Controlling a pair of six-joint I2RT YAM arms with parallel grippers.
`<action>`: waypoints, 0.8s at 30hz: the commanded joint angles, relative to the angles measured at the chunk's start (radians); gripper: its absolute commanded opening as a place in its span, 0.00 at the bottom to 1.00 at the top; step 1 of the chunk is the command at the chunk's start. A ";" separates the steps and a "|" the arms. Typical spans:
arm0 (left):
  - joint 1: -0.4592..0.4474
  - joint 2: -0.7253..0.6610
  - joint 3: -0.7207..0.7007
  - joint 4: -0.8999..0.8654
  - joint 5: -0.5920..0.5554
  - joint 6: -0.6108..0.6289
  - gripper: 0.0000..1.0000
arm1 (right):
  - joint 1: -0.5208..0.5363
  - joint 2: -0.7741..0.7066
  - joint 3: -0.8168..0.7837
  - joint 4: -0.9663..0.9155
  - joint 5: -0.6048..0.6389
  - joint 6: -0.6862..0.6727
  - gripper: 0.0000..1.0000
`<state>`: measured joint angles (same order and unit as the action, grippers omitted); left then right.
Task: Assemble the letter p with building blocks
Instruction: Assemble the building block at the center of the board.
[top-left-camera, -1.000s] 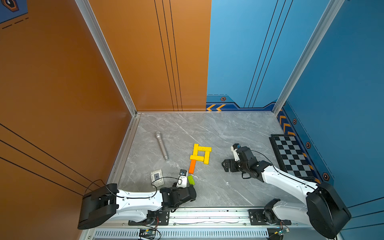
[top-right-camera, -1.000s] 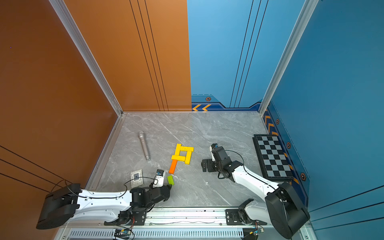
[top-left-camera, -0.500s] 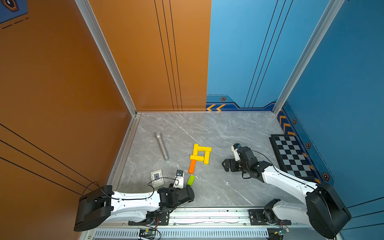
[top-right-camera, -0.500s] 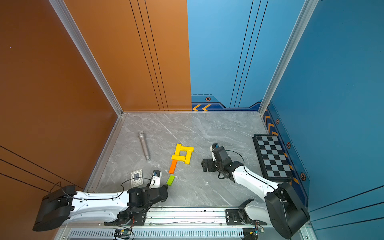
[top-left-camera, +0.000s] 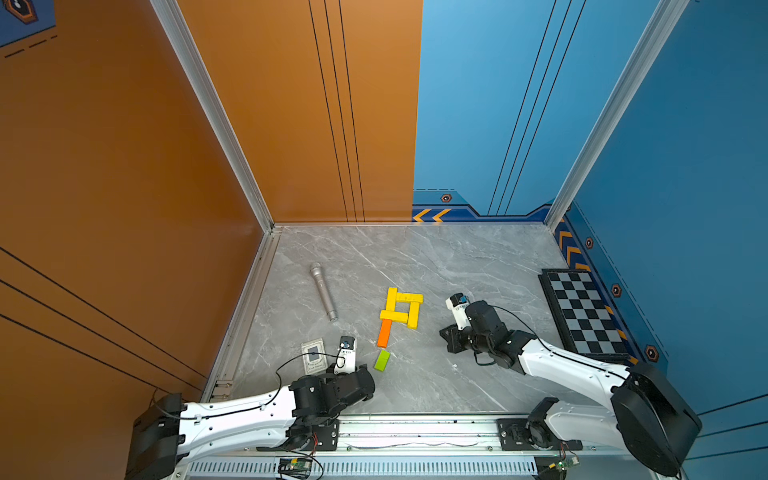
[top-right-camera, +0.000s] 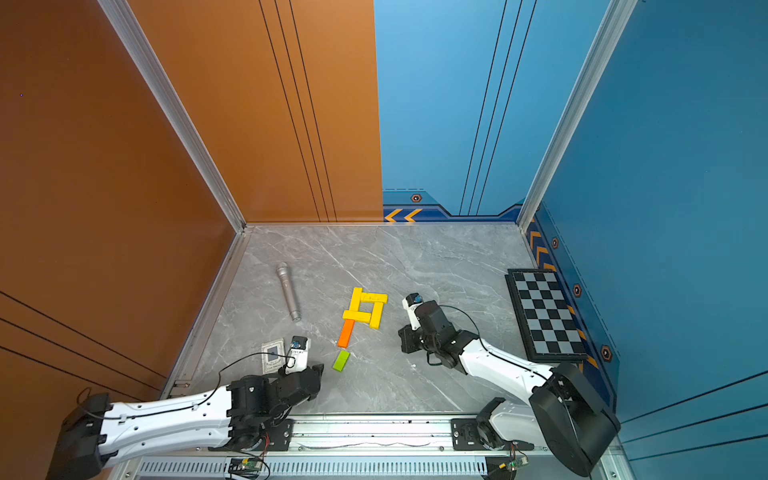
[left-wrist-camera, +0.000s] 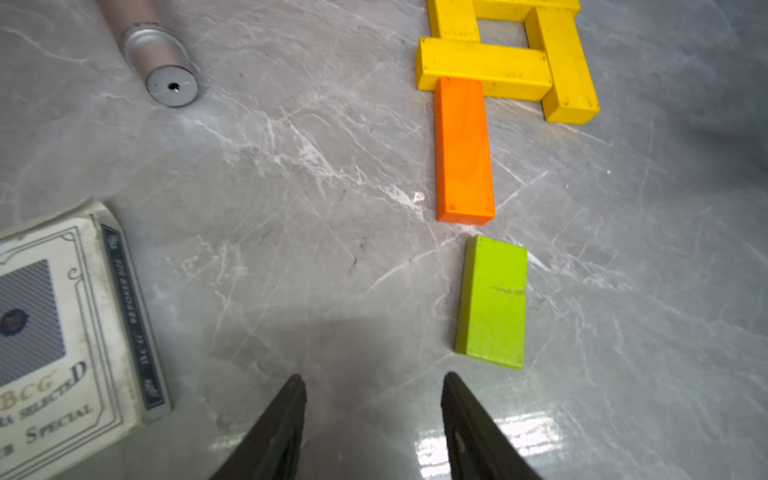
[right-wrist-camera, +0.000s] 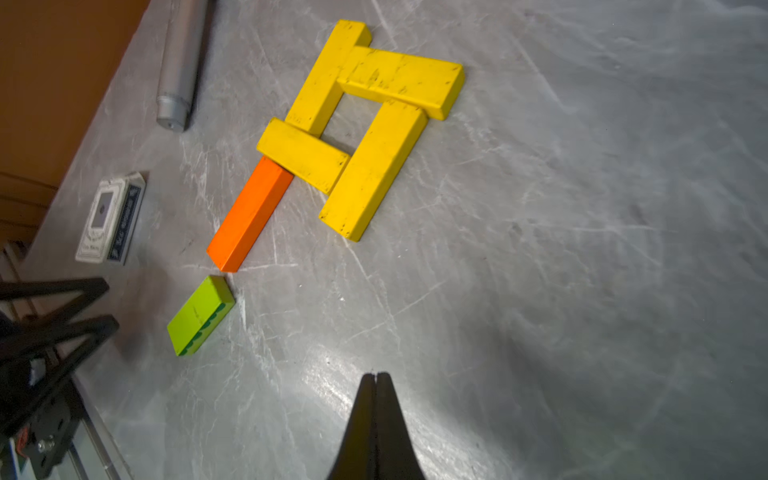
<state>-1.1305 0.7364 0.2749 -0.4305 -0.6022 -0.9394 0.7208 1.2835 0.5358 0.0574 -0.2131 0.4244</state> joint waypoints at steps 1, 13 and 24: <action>0.142 -0.055 -0.043 -0.015 0.113 0.082 0.47 | 0.088 0.092 0.045 0.095 0.016 0.018 0.00; 0.256 0.086 -0.027 0.137 0.296 0.229 0.55 | 0.195 0.319 0.075 0.340 0.005 0.118 0.00; 0.276 0.130 -0.007 0.167 0.328 0.275 0.55 | 0.262 0.429 0.096 0.441 -0.030 0.163 0.00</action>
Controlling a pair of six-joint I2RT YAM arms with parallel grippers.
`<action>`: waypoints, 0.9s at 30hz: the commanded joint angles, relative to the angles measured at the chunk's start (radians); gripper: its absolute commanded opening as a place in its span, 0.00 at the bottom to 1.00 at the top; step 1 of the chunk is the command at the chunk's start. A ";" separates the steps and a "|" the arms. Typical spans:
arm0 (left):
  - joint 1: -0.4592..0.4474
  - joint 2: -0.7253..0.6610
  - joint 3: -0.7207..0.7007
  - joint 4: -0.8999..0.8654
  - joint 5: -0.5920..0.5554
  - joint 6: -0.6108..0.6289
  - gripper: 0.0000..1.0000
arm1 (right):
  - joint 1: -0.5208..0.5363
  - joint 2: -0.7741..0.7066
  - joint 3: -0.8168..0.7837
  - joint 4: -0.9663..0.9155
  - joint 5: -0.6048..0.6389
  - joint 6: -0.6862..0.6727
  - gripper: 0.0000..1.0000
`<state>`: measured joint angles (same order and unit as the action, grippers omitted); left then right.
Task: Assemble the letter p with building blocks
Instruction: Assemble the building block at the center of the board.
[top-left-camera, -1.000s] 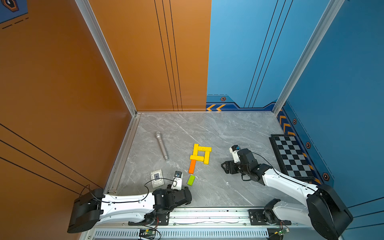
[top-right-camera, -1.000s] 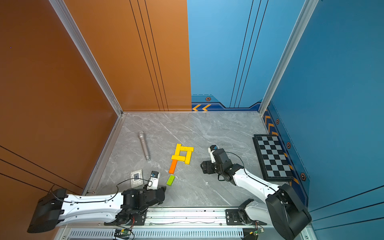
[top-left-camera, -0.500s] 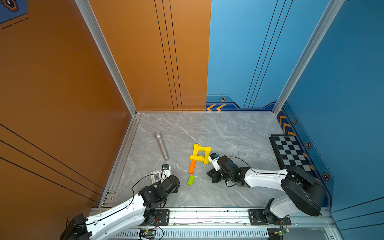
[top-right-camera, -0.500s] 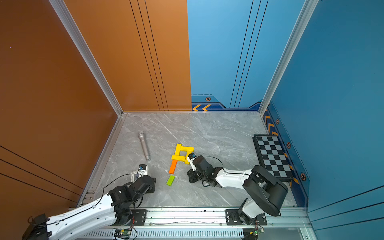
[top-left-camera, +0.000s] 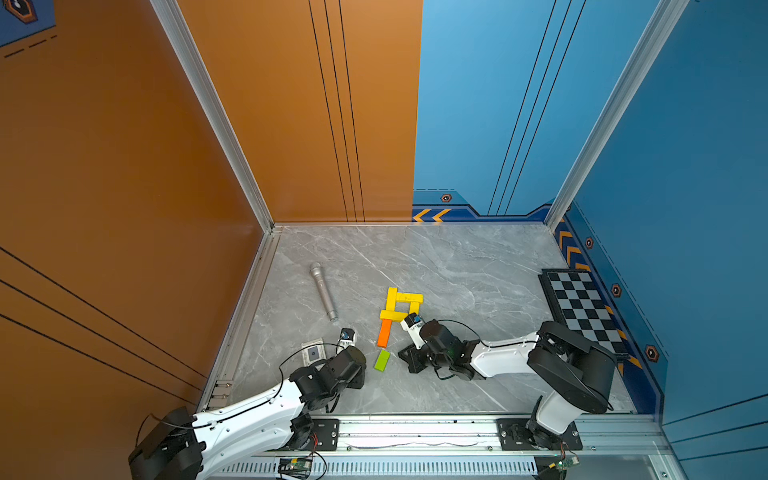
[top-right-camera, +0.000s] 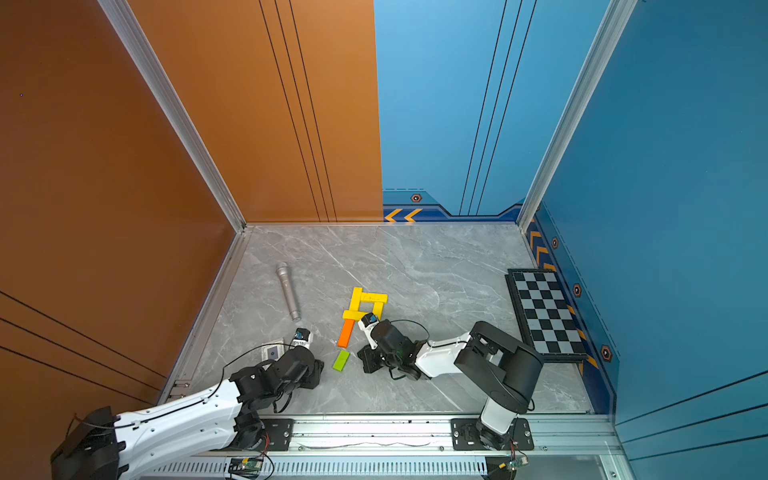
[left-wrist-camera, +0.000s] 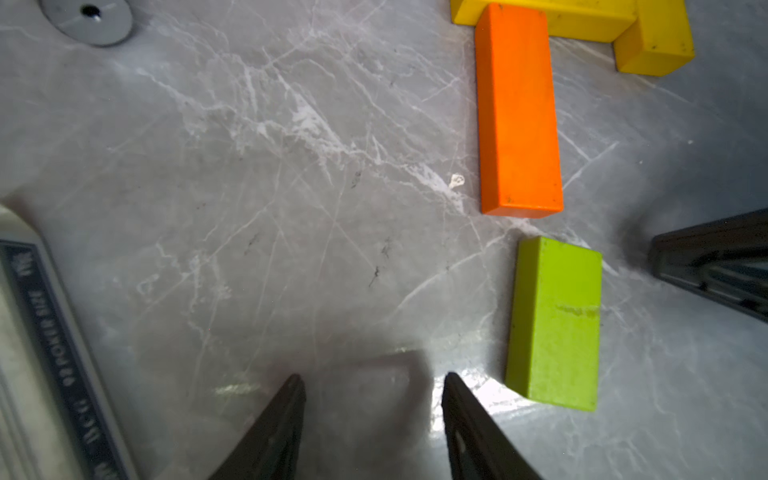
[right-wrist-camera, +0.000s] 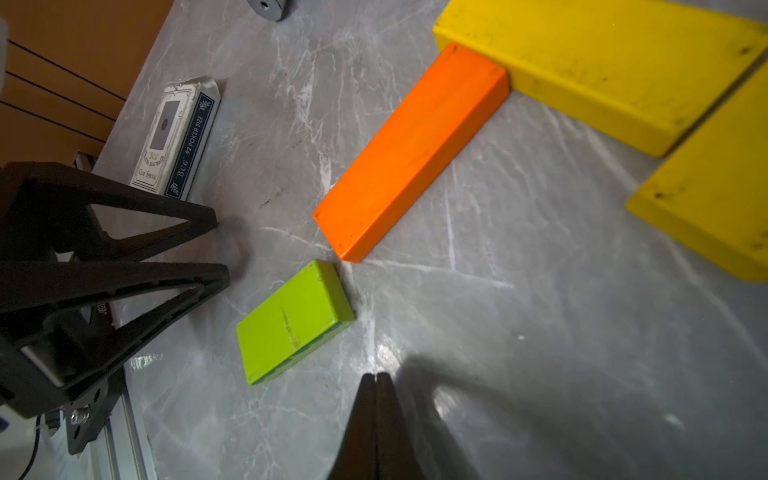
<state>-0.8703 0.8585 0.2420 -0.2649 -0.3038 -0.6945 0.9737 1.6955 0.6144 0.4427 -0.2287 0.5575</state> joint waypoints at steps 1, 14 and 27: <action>0.019 0.011 0.024 0.003 0.031 0.031 0.55 | 0.011 0.021 0.019 0.058 -0.014 0.031 0.00; 0.034 0.093 0.035 0.068 0.063 0.053 0.54 | 0.035 0.078 0.042 0.083 -0.018 0.050 0.00; 0.034 0.125 0.036 0.141 0.072 0.065 0.54 | 0.033 0.104 0.077 0.064 -0.023 0.047 0.00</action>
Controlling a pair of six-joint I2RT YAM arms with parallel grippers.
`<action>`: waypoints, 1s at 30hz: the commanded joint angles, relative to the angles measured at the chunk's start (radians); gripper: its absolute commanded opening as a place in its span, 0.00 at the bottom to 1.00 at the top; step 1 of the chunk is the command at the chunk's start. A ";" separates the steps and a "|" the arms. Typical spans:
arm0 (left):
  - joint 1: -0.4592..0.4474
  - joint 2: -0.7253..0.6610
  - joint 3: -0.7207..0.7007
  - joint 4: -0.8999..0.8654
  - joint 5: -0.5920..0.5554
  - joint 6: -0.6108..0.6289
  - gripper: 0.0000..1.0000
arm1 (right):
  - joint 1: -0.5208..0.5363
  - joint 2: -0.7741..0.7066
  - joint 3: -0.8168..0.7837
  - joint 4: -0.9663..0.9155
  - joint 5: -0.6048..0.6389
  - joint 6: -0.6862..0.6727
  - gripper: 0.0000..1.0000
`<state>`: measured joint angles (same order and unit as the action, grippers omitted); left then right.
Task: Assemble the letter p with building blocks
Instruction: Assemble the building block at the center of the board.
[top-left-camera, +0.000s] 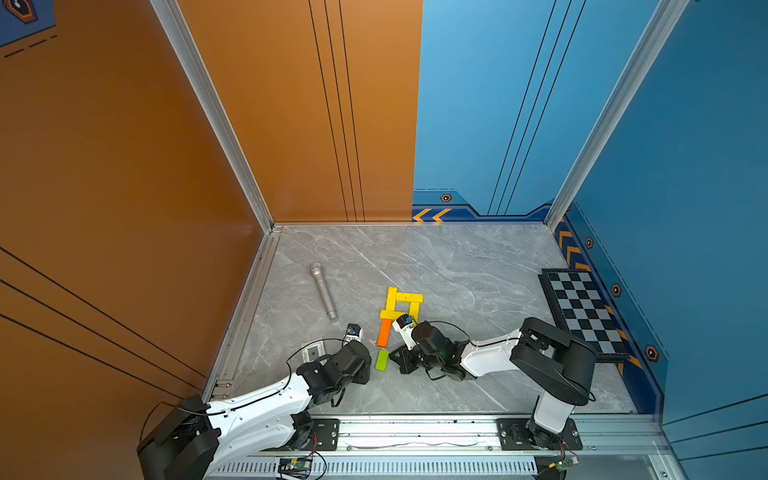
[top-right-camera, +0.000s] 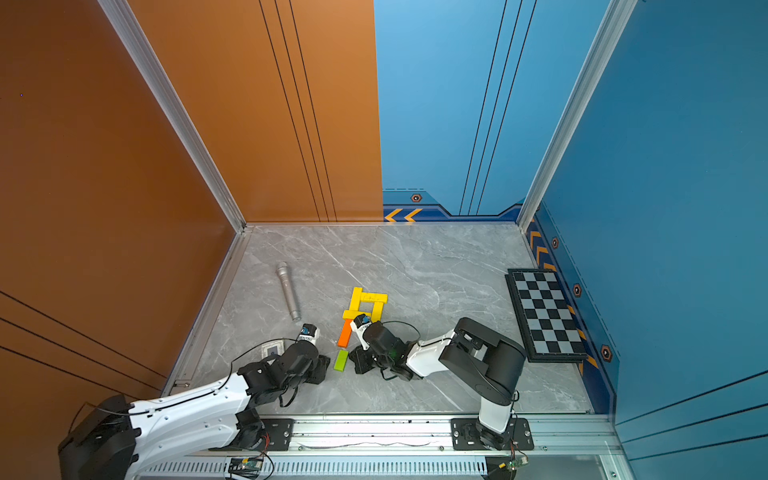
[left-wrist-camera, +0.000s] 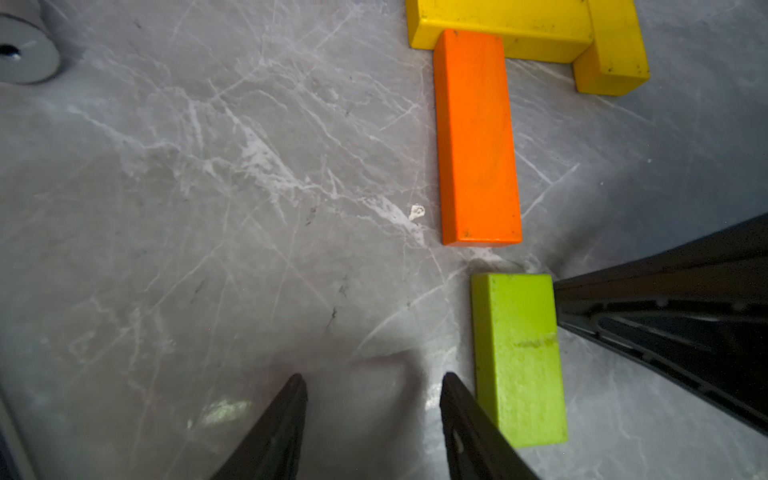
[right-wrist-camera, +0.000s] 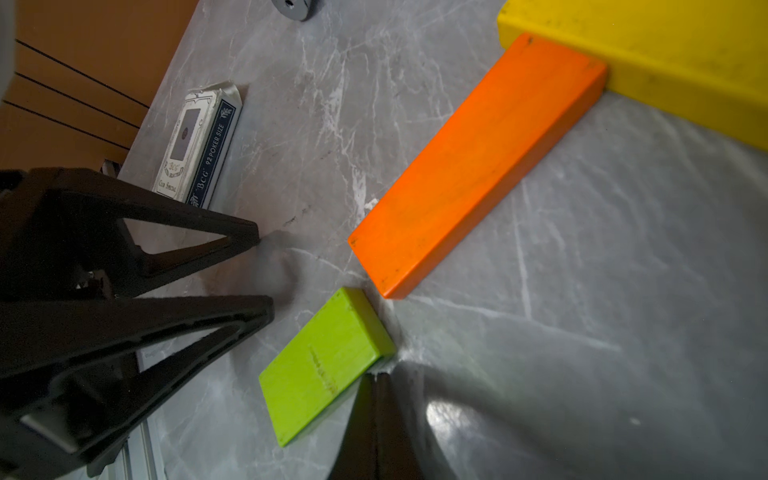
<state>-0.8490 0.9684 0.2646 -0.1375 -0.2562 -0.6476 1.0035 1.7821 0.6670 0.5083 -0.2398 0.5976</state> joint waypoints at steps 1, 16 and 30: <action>0.013 0.018 0.015 0.015 0.025 0.019 0.54 | 0.004 0.018 0.026 -0.005 -0.012 0.007 0.00; 0.013 0.011 0.006 0.013 0.024 0.014 0.53 | -0.006 0.008 0.027 -0.028 -0.009 -0.001 0.00; -0.063 -0.145 -0.035 -0.120 0.037 -0.036 0.47 | 0.040 -0.059 -0.030 -0.110 0.028 -0.010 0.00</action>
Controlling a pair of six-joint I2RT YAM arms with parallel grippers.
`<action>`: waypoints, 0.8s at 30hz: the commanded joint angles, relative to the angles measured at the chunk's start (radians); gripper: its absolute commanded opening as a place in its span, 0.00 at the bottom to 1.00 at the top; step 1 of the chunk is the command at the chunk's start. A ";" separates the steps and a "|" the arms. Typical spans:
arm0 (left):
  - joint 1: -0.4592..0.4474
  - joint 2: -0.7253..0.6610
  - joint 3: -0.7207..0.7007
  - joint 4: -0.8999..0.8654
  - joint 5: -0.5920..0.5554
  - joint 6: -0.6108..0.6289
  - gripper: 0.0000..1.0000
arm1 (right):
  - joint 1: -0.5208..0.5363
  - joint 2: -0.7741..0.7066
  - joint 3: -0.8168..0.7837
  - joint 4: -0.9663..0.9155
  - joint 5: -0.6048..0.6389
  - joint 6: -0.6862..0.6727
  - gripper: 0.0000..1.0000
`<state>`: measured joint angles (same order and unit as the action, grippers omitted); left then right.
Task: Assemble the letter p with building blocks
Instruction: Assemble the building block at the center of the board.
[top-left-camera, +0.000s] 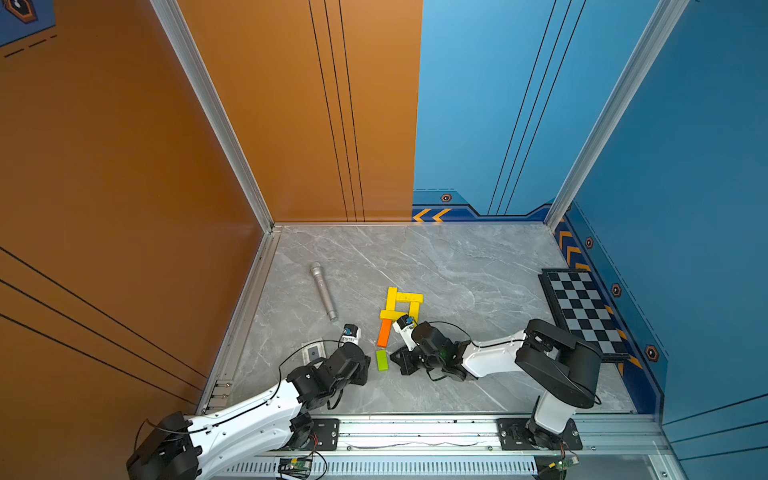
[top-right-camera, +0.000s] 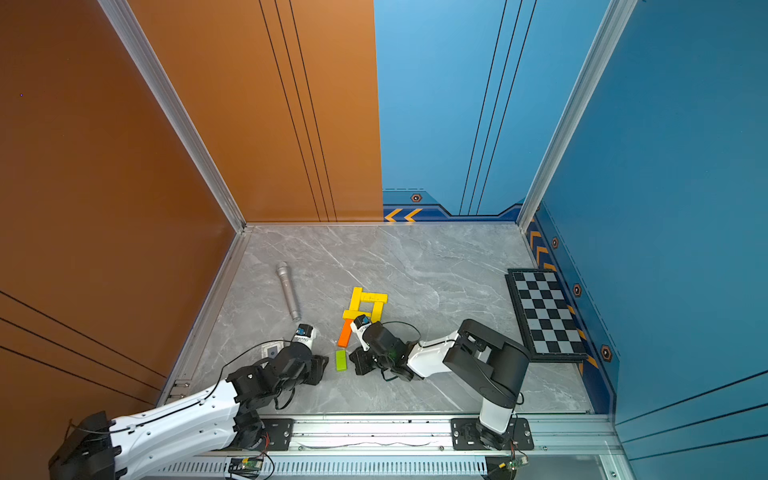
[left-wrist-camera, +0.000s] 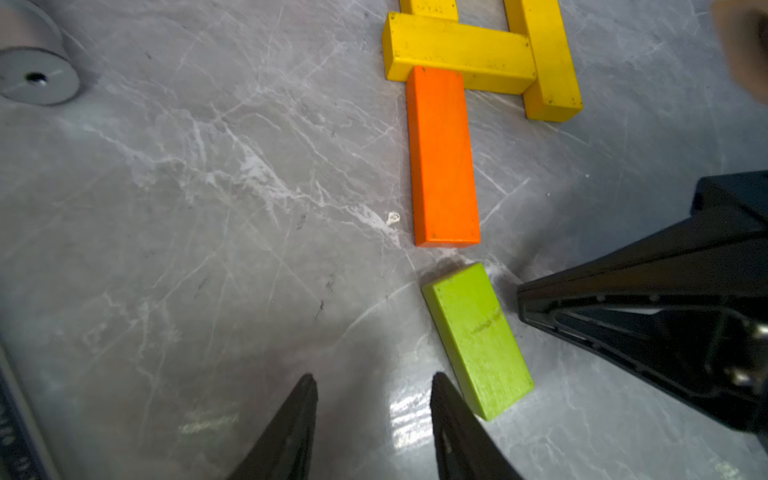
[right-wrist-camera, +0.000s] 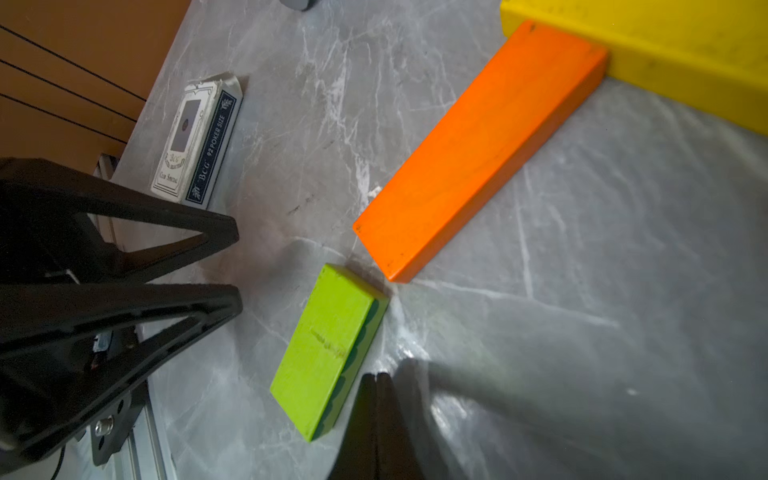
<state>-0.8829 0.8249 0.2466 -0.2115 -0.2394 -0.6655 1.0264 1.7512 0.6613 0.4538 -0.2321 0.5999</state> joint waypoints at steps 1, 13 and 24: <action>-0.045 -0.003 -0.017 -0.055 0.012 -0.024 0.46 | 0.021 -0.034 -0.035 -0.056 0.025 -0.007 0.00; -0.176 -0.071 -0.054 -0.101 -0.031 -0.120 0.36 | 0.062 -0.052 -0.053 -0.067 0.040 0.006 0.00; -0.245 -0.015 -0.071 0.014 -0.064 -0.118 0.25 | 0.077 -0.033 -0.051 -0.041 0.031 0.010 0.00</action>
<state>-1.1152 0.7895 0.1955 -0.2382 -0.2871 -0.7845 1.0943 1.7107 0.6212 0.4358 -0.2058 0.6010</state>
